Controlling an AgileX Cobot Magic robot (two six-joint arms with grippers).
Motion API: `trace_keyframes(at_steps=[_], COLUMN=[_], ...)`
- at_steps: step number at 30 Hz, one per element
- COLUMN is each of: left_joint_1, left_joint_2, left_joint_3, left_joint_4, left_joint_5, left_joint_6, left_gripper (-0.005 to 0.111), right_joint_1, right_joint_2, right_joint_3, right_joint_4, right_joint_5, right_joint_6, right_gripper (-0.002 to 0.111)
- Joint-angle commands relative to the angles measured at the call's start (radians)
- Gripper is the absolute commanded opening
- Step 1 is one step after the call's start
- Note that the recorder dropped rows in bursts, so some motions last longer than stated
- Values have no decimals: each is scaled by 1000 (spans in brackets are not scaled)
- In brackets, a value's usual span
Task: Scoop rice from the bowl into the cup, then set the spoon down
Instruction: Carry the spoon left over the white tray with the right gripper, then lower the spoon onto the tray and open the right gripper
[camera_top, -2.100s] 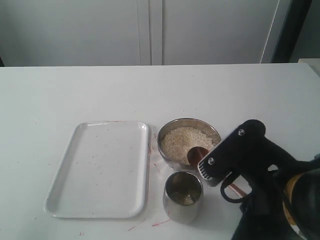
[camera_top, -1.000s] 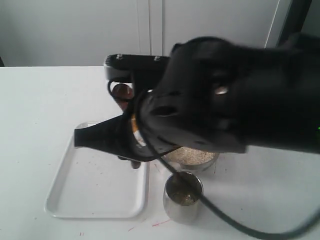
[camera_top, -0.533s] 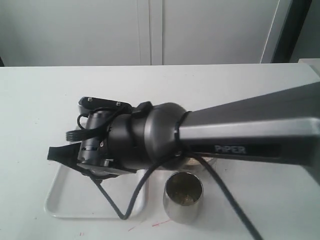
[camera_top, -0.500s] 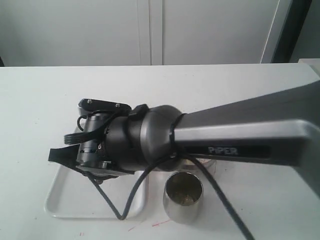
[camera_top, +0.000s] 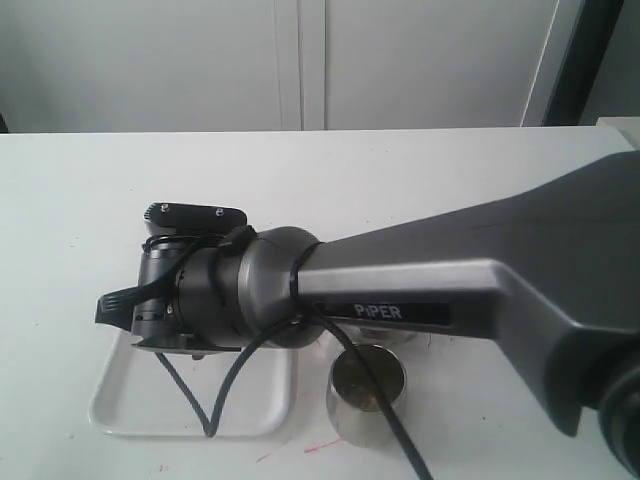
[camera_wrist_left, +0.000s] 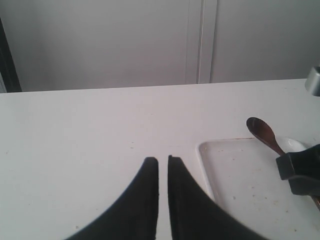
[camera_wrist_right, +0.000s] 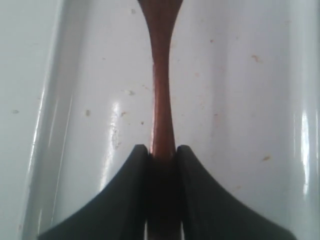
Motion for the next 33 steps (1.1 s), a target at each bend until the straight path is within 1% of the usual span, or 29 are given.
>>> trace_keyframes(at_steps=[1, 11, 23, 33], left_joint_1=[-6, -6, -6, -6], left_joint_2=[-1, -1, -1, -1], left_joint_3=[-6, -6, -6, -6], left_joint_4=[-3, -3, -3, -3], left_joint_5=[-4, -4, -4, -4], left_joint_6=[-1, -1, -1, -1], left_gripper=[14, 14, 14, 14], right_joint_1=[2, 2, 2, 2], right_joint_2=[1, 47, 64, 70], right_joint_3=[-4, -4, -2, -2], right_joint_4=[-25, 2, 0, 2], right_joint_5=[20, 33, -20, -17], right_joint_6=[10, -22, -44, -37], right_gripper=[0, 0, 0, 0])
